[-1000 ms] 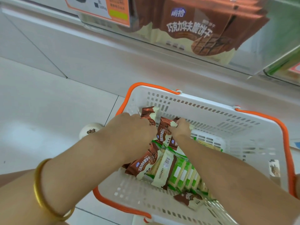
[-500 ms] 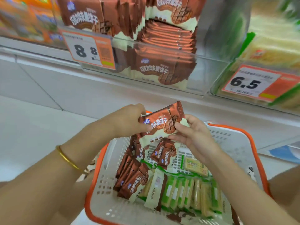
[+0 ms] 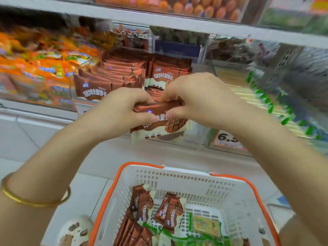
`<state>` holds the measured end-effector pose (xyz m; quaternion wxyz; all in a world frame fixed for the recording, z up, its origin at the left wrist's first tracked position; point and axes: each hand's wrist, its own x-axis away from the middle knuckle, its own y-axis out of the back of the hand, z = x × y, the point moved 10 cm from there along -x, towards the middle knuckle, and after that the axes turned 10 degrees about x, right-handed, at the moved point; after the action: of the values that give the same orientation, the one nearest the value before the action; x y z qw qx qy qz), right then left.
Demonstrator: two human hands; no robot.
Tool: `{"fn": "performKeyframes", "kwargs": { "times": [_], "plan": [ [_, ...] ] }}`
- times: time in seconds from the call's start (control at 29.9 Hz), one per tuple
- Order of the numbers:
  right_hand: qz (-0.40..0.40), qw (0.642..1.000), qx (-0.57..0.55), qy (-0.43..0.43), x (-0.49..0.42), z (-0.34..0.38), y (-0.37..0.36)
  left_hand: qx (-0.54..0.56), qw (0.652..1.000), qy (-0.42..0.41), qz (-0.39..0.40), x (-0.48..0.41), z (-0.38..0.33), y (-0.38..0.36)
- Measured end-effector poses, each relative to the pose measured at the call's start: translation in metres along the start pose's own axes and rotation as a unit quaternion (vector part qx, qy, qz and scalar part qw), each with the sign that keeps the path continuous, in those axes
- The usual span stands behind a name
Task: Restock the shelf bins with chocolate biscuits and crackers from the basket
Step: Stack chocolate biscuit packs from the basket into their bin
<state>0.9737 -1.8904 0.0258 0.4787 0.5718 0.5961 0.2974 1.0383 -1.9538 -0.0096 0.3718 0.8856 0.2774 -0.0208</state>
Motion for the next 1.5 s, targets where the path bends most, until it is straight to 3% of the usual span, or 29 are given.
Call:
{"fn": "performKeyframes", "kwargs": {
  "times": [0.13, 0.2, 0.27, 0.4, 0.57, 0.77, 1.0, 1.2, 1.34, 1.44, 1.5],
  "plan": [
    [0.06, 0.983, -0.167, 0.038, -0.027, 0.002, -0.018, 0.017, 0.992, -0.02, -0.127, -0.005, 0.008, 0.025],
    [0.048, 0.971, -0.234, -0.023, -0.037, -0.028, -0.014, 0.059, 0.974, -0.024, -0.216, 0.0, 0.014, 0.041],
    [0.026, 0.956, -0.269, -0.112, -0.047, -0.064, -0.019, 0.015, 0.963, -0.065, -0.26, 0.005, 0.006, 0.046],
    [0.048, 0.951, -0.234, -0.198, -0.086, -0.093, -0.057, -0.121, 0.977, -0.115, -0.135, -0.002, 0.0, 0.001],
    [0.069, 0.969, -0.159, -0.176, -0.122, -0.092, -0.094, -0.191, 0.976, -0.094, -0.033, -0.001, 0.025, -0.037],
    [0.012, 0.977, -0.097, -0.19, -0.13, -0.103, -0.098, -0.254, 0.962, -0.1, -0.021, -0.002, 0.03, -0.038],
    [0.021, 0.99, -0.009, -0.136, -0.13, -0.09, -0.1, -0.247, 0.962, -0.114, -0.011, -0.001, 0.028, -0.041],
    [-0.027, 0.982, 0.051, -0.181, -0.123, -0.087, -0.085, -0.246, 0.963, -0.11, -0.012, -0.001, 0.031, -0.042],
    [-0.08, 0.976, -0.041, -0.199, -0.097, -0.085, -0.046, -0.237, 0.958, -0.157, -0.033, 0.009, 0.018, -0.04],
    [-0.14, 0.961, -0.18, -0.158, -0.04, -0.061, -0.014, -0.22, 0.944, -0.231, -0.084, 0.03, -0.011, -0.035],
    [-0.147, 0.943, -0.274, -0.119, 0.009, -0.031, -0.007, -0.225, 0.94, -0.247, -0.068, 0.047, -0.017, -0.044]
  ]
}}
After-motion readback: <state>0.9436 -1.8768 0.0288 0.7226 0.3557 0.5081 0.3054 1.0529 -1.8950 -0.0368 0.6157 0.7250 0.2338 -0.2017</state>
